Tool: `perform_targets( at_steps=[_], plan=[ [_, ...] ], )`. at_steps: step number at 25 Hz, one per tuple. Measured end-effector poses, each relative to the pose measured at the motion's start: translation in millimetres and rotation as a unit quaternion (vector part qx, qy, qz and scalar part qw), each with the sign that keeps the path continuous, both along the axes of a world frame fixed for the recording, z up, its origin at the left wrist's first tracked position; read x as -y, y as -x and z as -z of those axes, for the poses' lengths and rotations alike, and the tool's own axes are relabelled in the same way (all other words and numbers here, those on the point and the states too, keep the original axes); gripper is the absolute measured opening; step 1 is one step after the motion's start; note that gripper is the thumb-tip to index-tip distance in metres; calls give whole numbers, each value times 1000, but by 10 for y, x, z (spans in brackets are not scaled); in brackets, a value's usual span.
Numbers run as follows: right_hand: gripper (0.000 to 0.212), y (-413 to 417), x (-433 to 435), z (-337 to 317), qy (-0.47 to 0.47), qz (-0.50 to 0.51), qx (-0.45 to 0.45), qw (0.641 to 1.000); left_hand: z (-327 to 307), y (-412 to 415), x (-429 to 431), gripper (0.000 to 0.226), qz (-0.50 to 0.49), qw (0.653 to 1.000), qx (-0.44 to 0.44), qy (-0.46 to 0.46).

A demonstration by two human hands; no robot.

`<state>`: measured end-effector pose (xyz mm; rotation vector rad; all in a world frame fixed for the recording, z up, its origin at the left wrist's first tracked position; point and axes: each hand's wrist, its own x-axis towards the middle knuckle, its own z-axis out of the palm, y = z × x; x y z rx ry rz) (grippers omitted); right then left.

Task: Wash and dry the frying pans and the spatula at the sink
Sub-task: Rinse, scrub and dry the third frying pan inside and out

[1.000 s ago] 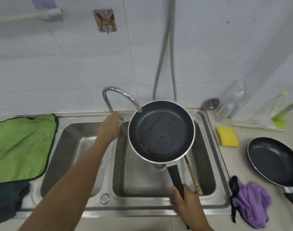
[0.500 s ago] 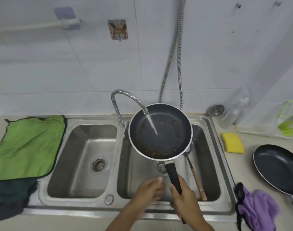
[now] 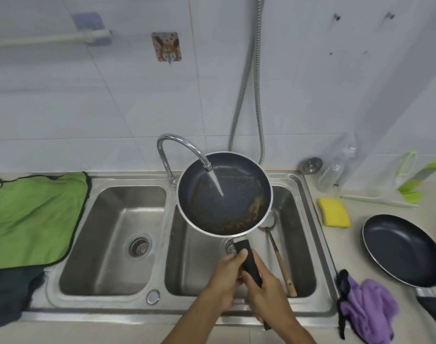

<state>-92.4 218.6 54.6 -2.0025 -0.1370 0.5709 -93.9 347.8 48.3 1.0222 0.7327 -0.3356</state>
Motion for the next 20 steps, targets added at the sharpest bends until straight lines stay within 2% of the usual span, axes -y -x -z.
perform_targets(
  at_steps=[3, 7, 11, 14, 17, 20],
  plan=[
    [63, 77, 98, 20, -17, -16, -26, 999, 55, 107, 43, 29, 4, 999, -14, 29],
    [72, -67, 421, 130, 32, 30, -7, 999, 94, -86, 449, 25, 32, 998, -34, 31],
    [62, -183, 210, 85, 28, 25, 7, 999, -5, -184, 286, 21, -16, 999, -26, 34],
    [63, -115, 47, 71, 17, -5, 4, 1000, 19, -88, 61, 22, -48, 998, -26, 22],
    [67, -104, 202, 47, 26, -9, -10, 1000, 88, -72, 199, 20, -20, 998, -43, 40],
    [68, -159, 349, -4, 24, 28, -16, 999, 140, -127, 387, 21, 24, 998, -35, 37]
  ],
)
